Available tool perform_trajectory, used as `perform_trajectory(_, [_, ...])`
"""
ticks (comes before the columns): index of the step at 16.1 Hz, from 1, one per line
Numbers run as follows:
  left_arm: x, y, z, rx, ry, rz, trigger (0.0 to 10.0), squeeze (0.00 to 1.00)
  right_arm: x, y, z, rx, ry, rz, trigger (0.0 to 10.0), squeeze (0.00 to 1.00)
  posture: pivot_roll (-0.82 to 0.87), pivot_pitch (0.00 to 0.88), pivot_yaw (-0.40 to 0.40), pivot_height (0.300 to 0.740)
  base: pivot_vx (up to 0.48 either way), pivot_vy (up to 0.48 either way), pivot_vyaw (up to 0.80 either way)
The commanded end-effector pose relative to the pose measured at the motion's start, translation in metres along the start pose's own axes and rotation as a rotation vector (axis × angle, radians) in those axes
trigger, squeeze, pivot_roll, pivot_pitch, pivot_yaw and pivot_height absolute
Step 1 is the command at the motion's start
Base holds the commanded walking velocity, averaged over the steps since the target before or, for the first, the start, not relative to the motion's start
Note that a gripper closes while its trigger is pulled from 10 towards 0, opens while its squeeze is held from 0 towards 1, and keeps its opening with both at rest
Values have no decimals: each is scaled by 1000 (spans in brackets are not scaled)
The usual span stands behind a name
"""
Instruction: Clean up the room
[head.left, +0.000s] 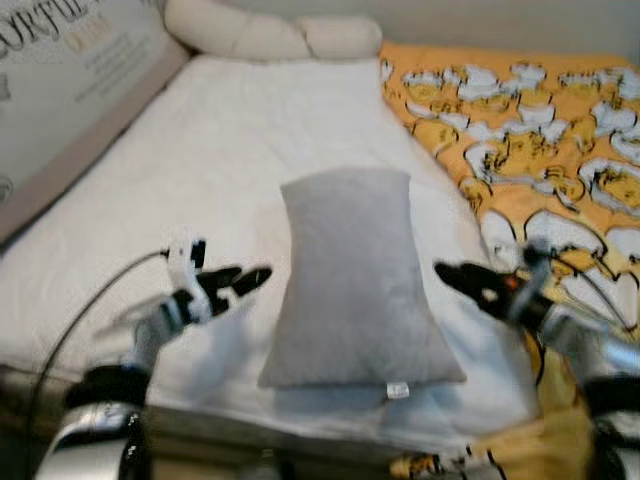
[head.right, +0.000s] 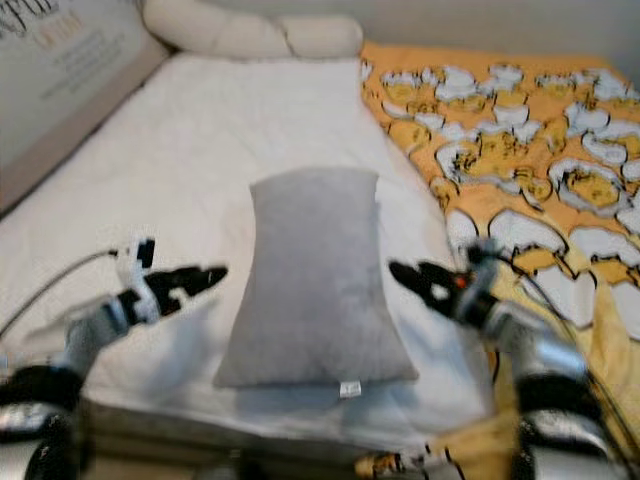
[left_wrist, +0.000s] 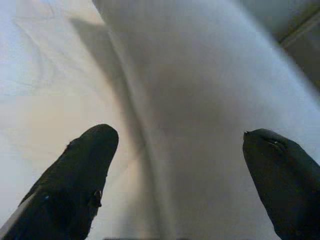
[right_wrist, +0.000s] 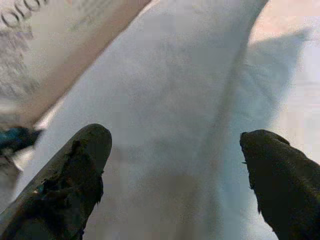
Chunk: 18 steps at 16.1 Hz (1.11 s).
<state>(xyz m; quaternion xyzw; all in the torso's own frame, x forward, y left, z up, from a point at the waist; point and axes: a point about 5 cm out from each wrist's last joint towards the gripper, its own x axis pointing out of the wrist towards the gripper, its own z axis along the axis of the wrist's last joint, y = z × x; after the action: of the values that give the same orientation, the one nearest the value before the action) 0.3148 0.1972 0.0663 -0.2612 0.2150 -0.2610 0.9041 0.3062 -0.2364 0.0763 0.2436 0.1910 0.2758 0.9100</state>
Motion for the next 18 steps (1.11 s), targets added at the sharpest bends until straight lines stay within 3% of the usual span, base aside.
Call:
perform_trajectory(1, [6, -2, 1, -59, -42, -1, 10000, 1000, 6, 0, -2, 50, -22, -13, 10000, 1000, 86, 0, 41, 740, 0, 0, 0])
perform_trajectory(4, [33, -20, -20, -246, -56, -66, 10000, 1000, 30, 12, -24, 179, -27, 27, 10000, 1000, 83, 0, 44, 740, 0, 0, 0])
perform_trajectory(5, [33, -20, -20, -246, -56, -66, 10000, 1000, 30, 12, -24, 179, -27, 27, 10000, 1000, 83, 0, 44, 740, 0, 0, 0])
perform_trajectory(8, [46, -38, -50, -290, 75, -133, 10000, 1000, 35, 16, -45, 198, 39, 31, 10000, 1000, 66, 0, 63, 740, 0, 0, 0])
perform_trajectory(9, [49, -41, -56, -277, 98, -130, 10000, 1000, 37, 18, -49, 209, 42, 31, 10000, 945, 61, 0, 70, 740, 0, 0, 0])
perform_trajectory(10, [51, -43, -59, -273, 109, -135, 10000, 1000, 40, 20, -51, 217, 39, 40, 10000, 525, 56, 0, 76, 740, 0, 0, 0])
perform_trajectory(11, [53, -45, -63, -245, 143, -138, 10000, 1000, 43, 23, -54, 216, 41, 50, 10000, 0, 53, 0, 81, 740, 0, 0, 0])
perform_trajectory(12, [53, -44, -67, -216, 167, -108, 10000, 553, 45, 26, -55, 219, 40, 64, 9843, 0, 51, 0, 85, 740, 0, 0, 0])
perform_trajectory(13, [53, -40, -67, -216, 157, -47, 10000, 0, 48, 28, -57, 215, 41, 68, 3922, 0, 49, 0, 86, 740, 0, 0, 0])
perform_trajectory(14, [53, -38, -67, -224, 150, -30, 8863, 0, 49, 29, -58, 212, 43, 66, 3059, 0, 47, 0, 88, 740, 0, 0, 0])
perform_trajectory(15, [53, -36, -66, -225, 144, -9, 2980, 0, 50, 29, -59, 195, 51, 55, 0, 0, 47, 0, 89, 740, 0, 0, 0])
perform_trajectory(16, [52, -34, -65, -224, 137, 12, 0, 0, 51, 29, -61, 160, 60, 29, 0, 0, 48, 0, 88, 740, 0, 0, 0])
perform_trajectory(18, [53, -34, -64, -210, 132, 12, 0, 0, 55, 30, -62, 134, 54, 7, 0, 0, 48, 0, 88, 740, 0, 0, 0])
